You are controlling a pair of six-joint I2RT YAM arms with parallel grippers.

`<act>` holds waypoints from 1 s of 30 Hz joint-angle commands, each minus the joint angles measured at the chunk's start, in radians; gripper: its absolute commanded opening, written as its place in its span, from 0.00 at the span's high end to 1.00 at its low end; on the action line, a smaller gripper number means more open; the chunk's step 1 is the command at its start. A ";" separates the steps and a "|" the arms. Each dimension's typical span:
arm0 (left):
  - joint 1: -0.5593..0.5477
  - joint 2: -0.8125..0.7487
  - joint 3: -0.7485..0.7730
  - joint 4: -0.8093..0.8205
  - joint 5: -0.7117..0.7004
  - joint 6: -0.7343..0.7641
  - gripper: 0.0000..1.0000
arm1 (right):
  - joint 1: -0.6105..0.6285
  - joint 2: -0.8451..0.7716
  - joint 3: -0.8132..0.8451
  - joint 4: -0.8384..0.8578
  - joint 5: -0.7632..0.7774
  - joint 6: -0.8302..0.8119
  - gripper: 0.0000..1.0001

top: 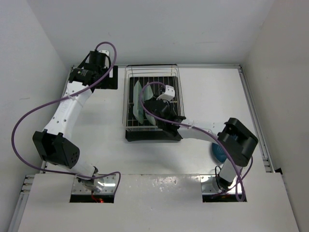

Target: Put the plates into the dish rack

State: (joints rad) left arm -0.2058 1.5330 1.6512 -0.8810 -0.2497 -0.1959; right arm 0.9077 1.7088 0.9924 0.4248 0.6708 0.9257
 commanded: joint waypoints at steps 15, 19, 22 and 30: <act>0.016 -0.022 0.036 0.024 0.013 0.027 0.00 | -0.142 -0.259 0.430 -0.837 -0.318 -0.321 0.06; 0.016 -0.001 0.045 0.014 0.023 0.036 0.00 | -0.318 -0.493 0.298 -1.202 -0.222 -0.252 0.56; 0.016 0.009 0.045 0.014 0.012 0.047 0.00 | -0.453 -0.621 0.108 -1.412 -0.264 -0.174 0.48; -0.003 -0.020 0.045 0.014 0.004 0.056 0.00 | -0.639 -0.640 -0.316 -1.342 -0.362 -0.140 0.22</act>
State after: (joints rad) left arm -0.2031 1.5421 1.6543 -0.8814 -0.2409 -0.1535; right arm 0.2886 1.0519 0.7204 -0.9035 0.3553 0.7620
